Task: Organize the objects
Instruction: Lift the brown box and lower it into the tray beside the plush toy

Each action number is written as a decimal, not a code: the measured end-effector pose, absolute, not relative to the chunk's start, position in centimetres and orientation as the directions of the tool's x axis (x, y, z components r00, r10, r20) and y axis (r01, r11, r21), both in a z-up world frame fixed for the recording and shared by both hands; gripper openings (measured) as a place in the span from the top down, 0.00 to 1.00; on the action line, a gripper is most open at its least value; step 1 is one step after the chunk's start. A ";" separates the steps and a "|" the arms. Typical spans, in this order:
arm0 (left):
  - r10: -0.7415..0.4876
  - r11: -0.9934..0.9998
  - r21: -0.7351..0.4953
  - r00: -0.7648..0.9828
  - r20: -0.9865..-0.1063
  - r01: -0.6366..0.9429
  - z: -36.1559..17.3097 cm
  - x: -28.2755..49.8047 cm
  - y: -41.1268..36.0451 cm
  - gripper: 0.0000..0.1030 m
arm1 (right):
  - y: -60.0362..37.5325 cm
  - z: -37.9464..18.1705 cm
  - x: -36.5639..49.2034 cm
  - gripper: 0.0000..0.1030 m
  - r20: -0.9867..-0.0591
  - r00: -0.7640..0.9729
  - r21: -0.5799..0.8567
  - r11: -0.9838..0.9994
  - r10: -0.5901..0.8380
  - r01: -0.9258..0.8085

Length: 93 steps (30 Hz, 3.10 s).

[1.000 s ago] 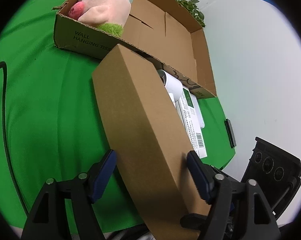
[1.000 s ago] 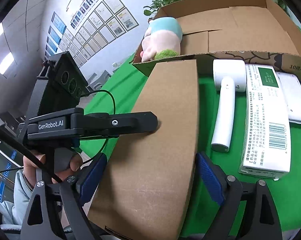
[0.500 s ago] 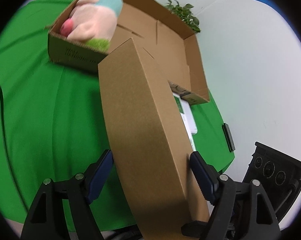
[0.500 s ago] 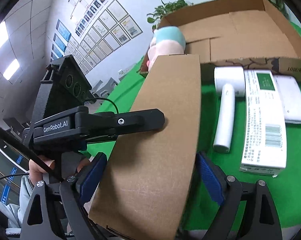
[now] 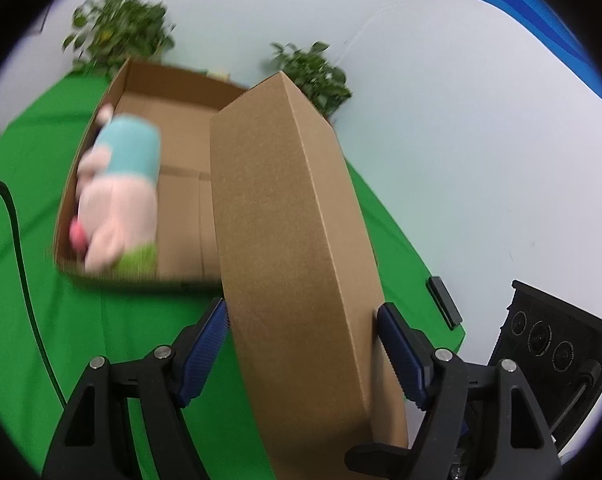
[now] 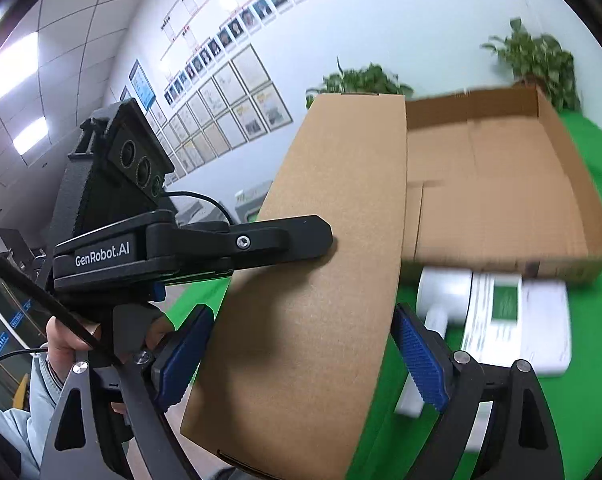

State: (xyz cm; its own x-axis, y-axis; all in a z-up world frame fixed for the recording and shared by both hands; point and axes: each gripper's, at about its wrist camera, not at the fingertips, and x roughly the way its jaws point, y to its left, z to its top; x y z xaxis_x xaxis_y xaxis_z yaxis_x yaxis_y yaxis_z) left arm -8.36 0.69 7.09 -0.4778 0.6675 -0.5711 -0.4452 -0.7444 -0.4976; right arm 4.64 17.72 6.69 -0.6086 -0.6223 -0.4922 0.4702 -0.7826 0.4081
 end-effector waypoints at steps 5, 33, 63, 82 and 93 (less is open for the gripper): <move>0.665 -0.746 -0.457 -0.502 -0.553 -0.485 10.2 -10.8 1.6 0.28 | 17.4 9.3 1.0 0.15 -0.468 -0.642 0.384 -0.794 -0.607 0.470; 0.577 -0.812 -0.410 -0.458 -0.676 -0.417 7.3 -24.6 0.4 0.28 | 16.4 5.3 -17.9 0.19 -0.538 -0.572 0.483 -0.783 -0.619 0.392; 0.402 -0.914 -0.323 -0.439 -0.804 -0.246 5.4 -28.0 0.0 0.36 | 16.8 -2.8 -26.6 0.23 -0.497 -0.432 0.665 -0.650 -0.752 0.368; 0.378 -0.923 -0.287 -0.462 -0.802 -0.257 5.2 -27.0 1.0 0.49 | 16.9 -5.0 -26.9 0.45 -0.583 -0.386 0.621 -0.698 -0.715 0.357; 0.405 -0.911 -0.319 -0.413 -0.816 -0.263 3.9 -26.3 0.5 0.80 | 15.5 -6.9 -29.5 0.60 -0.579 -0.375 0.636 -0.689 -0.724 0.347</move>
State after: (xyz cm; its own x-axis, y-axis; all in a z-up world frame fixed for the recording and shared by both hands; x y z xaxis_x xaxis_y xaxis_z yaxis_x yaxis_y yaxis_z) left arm -26.31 0.52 3.93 -0.4133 0.4050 -0.8155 -0.2631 -0.9105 -0.3189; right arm -29.48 15.53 -6.88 -0.3751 -0.7240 -0.5788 0.3473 -0.6887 0.6364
